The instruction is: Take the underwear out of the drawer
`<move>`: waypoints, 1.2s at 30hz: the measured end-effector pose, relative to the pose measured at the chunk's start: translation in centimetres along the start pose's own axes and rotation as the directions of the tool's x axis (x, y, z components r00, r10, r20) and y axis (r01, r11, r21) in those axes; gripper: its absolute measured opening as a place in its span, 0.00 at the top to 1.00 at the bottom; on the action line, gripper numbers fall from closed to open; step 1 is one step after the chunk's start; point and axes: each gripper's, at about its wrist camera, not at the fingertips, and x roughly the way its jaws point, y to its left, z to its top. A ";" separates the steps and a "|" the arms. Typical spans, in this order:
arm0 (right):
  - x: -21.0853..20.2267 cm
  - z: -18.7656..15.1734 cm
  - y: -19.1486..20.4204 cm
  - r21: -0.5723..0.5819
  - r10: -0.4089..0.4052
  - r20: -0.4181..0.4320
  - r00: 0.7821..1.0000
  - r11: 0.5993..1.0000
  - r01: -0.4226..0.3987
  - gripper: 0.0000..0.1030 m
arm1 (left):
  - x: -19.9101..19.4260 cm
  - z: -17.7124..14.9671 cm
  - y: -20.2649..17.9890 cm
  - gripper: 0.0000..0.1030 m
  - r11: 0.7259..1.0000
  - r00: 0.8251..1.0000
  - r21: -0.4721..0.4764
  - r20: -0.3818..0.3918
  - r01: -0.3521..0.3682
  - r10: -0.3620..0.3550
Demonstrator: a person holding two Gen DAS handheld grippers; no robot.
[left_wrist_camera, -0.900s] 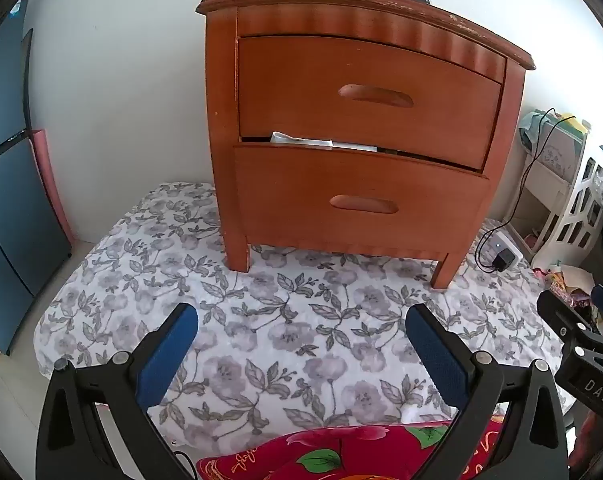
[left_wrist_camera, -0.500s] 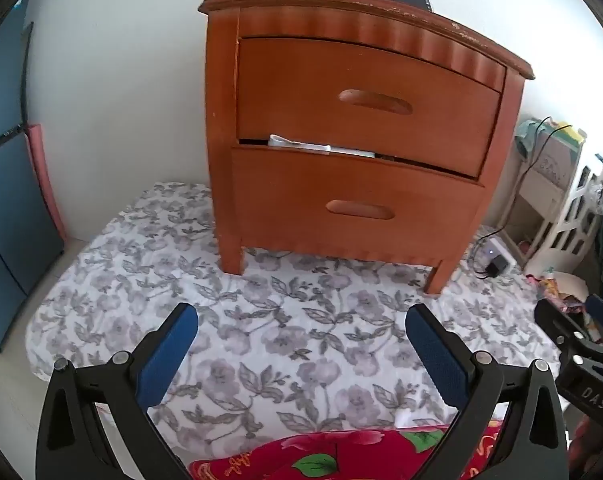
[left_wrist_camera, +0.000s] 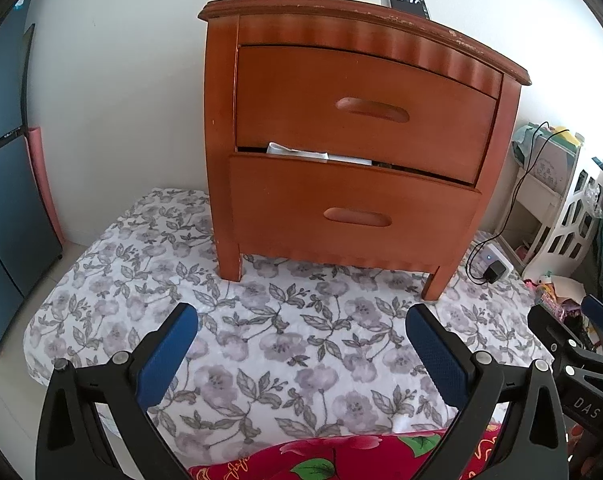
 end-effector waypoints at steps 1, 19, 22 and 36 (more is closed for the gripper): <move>0.0 0.0 0.0 0.002 0.000 0.002 1.000 1.000 0.000 0.00 | -0.1 0.0 0.0 0.00 1.000 1.000 0.002 0.004 0.004 -0.004; 0.1 0.0 -0.4 0.000 -0.022 -0.005 1.000 1.000 0.022 0.00 | -0.7 0.2 -0.5 0.00 0.998 0.998 0.049 0.050 0.029 -0.032; 0.0 0.1 -0.3 0.000 -0.020 0.001 1.000 1.000 0.020 0.00 | -1.0 0.3 -0.5 0.00 0.998 0.997 0.050 0.061 0.040 -0.043; -0.2 0.3 -0.5 0.019 -0.031 0.007 0.999 0.999 0.031 0.00 | -0.9 0.4 -0.4 0.00 0.998 0.997 0.027 0.042 0.063 -0.064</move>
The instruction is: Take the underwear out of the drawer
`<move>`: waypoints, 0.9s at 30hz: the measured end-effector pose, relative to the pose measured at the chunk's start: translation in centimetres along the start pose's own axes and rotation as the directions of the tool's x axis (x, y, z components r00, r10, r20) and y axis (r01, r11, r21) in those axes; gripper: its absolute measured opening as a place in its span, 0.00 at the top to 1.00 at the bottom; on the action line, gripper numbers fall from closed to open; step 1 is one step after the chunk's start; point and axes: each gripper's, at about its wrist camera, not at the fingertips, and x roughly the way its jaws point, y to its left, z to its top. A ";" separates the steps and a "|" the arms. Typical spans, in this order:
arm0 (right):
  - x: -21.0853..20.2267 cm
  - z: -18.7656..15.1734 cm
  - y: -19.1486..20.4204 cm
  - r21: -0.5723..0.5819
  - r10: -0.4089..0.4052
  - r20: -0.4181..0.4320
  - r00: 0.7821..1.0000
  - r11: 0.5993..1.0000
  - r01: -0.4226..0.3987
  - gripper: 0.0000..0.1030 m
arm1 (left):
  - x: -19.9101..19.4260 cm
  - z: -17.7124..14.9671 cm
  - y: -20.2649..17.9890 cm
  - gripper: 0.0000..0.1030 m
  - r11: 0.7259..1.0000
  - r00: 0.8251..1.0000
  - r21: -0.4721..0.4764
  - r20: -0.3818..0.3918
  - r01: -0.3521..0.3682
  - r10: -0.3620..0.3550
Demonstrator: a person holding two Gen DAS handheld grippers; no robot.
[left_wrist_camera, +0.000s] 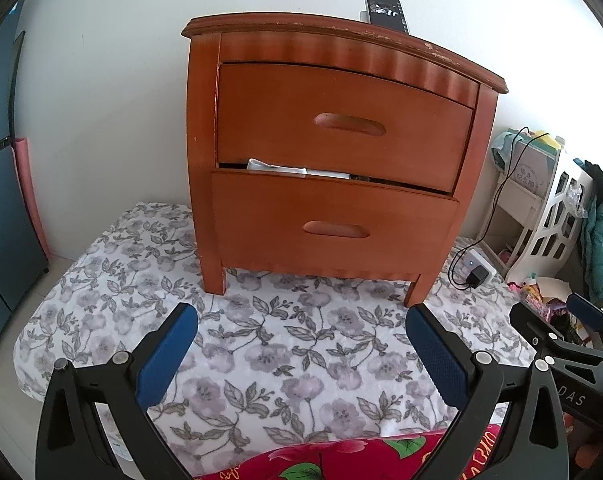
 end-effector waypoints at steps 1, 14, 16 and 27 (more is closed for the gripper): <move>0.0 0.0 0.0 -0.001 0.001 -0.001 1.000 1.000 -0.001 0.00 | 0.0 0.0 0.0 0.00 1.000 1.000 0.001 0.000 -0.001 0.001; -0.2 0.0 0.1 -0.008 0.014 -0.001 1.000 1.000 -0.014 0.00 | -0.2 0.0 0.1 0.00 1.000 1.000 0.003 -0.009 -0.014 0.014; -0.3 0.0 0.1 -0.006 0.015 0.000 1.000 1.000 -0.015 0.00 | -0.1 0.1 0.0 0.00 1.000 1.000 0.009 -0.009 -0.022 0.023; -0.4 0.0 0.3 -0.009 0.023 0.000 1.000 1.000 -0.023 0.00 | 0.0 0.1 0.2 0.00 1.000 1.000 -0.002 -0.020 -0.019 0.019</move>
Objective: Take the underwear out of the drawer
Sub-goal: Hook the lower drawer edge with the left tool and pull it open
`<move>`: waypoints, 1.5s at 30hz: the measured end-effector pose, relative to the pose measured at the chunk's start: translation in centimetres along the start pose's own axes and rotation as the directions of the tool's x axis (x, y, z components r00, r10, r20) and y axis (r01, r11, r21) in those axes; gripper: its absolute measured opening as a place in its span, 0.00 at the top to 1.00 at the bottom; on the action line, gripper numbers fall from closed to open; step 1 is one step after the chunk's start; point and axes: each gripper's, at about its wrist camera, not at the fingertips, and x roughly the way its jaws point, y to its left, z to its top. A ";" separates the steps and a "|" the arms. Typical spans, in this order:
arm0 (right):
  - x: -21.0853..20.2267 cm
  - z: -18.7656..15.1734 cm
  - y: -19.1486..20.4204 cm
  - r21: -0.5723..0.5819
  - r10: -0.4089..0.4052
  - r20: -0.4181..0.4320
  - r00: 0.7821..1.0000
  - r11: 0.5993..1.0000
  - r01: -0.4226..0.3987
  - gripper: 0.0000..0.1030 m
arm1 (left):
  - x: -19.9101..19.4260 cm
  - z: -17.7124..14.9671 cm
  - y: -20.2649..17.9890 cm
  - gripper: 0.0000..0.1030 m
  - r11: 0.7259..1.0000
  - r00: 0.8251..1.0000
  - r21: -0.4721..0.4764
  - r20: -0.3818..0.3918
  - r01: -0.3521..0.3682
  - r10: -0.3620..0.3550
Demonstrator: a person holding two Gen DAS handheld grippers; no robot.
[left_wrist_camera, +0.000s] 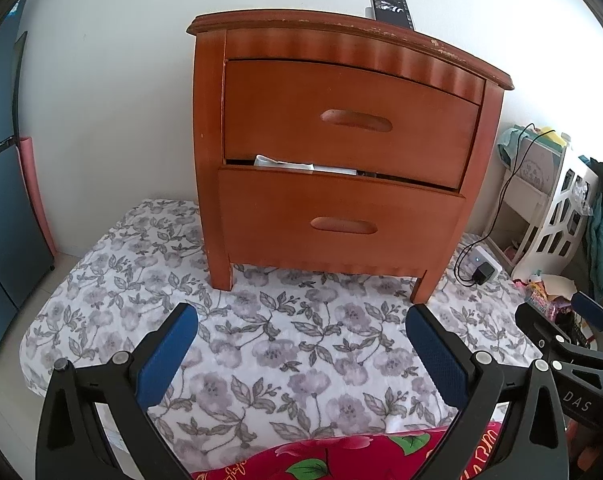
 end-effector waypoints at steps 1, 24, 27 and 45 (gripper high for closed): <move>0.0 0.0 0.0 -0.001 0.000 -0.001 1.000 1.000 0.000 0.00 | 0.0 0.0 0.0 0.00 1.000 1.000 -0.001 -0.001 0.002 -0.002; 6.5 2.1 -2.7 -0.067 0.067 -0.171 0.983 0.995 -0.080 0.00 | 11.2 11.5 -5.7 0.00 0.918 0.991 0.378 -0.106 0.119 -0.085; 7.9 2.3 -3.3 -0.058 0.076 -0.206 0.976 0.994 -0.090 0.00 | 13.7 12.5 -7.0 0.00 0.902 0.987 0.412 -0.143 0.127 -0.073; 12.9 2.5 -5.1 -0.013 0.098 -0.272 0.957 0.994 -0.105 0.00 | 22.3 15.4 -11.1 0.09 0.787 0.900 0.517 -0.424 0.337 -0.107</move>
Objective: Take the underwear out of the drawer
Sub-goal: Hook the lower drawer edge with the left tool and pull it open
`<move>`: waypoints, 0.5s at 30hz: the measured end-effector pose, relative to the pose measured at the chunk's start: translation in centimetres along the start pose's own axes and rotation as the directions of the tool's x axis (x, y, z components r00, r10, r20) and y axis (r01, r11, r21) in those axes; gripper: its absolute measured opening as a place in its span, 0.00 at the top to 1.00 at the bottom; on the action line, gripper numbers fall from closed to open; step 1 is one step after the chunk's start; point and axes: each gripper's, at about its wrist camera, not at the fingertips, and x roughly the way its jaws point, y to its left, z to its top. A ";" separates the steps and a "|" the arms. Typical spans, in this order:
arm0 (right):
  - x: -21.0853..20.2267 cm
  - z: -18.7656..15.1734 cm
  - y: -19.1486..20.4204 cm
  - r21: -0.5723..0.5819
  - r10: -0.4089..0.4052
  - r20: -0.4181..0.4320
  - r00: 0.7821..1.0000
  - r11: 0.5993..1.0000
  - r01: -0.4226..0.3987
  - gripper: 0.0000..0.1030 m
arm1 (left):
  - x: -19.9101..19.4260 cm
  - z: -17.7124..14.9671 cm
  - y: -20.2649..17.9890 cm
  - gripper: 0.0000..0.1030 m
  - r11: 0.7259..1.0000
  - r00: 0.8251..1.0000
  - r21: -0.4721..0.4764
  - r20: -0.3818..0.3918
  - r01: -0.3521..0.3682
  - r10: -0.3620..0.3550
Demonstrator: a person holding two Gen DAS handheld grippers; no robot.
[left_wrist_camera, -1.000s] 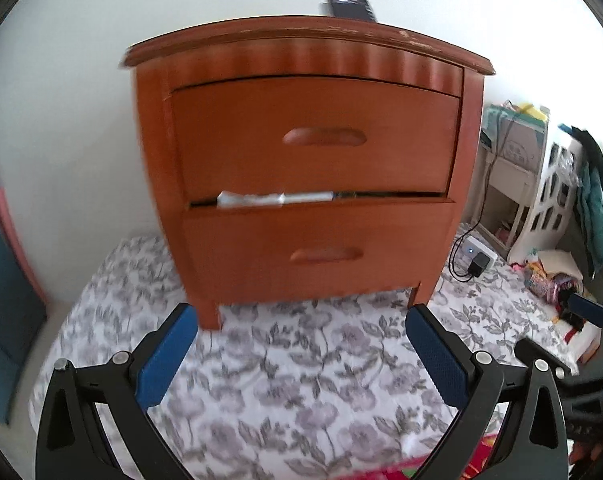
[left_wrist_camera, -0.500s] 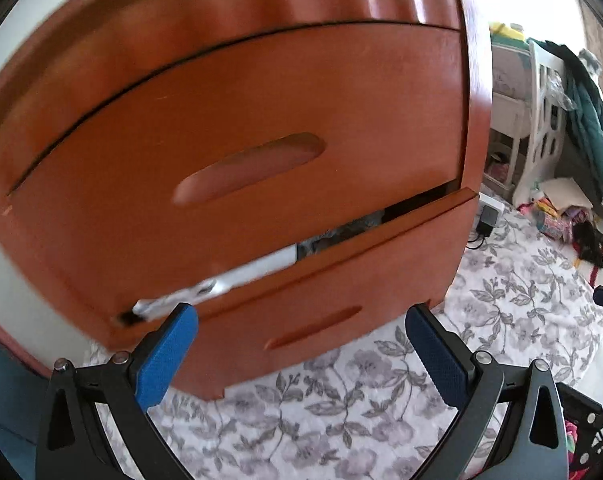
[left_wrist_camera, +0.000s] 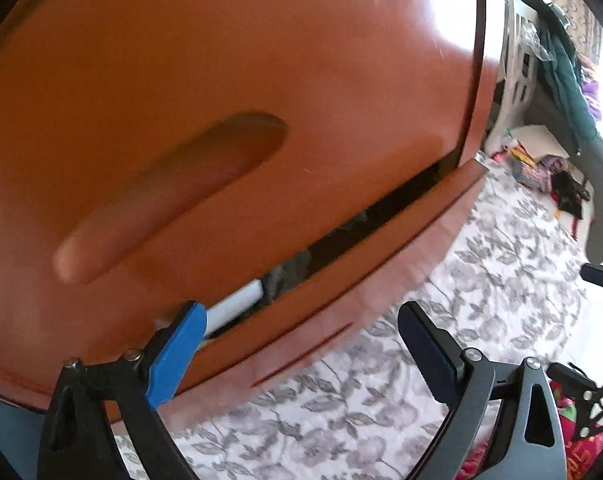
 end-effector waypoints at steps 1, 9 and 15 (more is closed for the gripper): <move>0.1 0.0 0.0 0.001 0.000 -0.001 1.000 1.000 0.000 0.00 | 0.2 0.1 0.0 0.10 1.000 1.000 0.002 -0.012 0.011 -0.011; 0.9 0.0 -0.4 0.014 -0.001 -0.010 1.000 1.000 0.001 0.00 | 1.1 0.8 -0.5 0.10 0.997 0.997 0.067 -0.079 0.031 -0.026; 0.9 -0.2 -0.3 0.016 0.005 -0.014 1.000 1.000 -0.005 0.00 | 1.2 0.7 0.3 0.11 0.995 0.995 0.083 -0.095 0.046 -0.038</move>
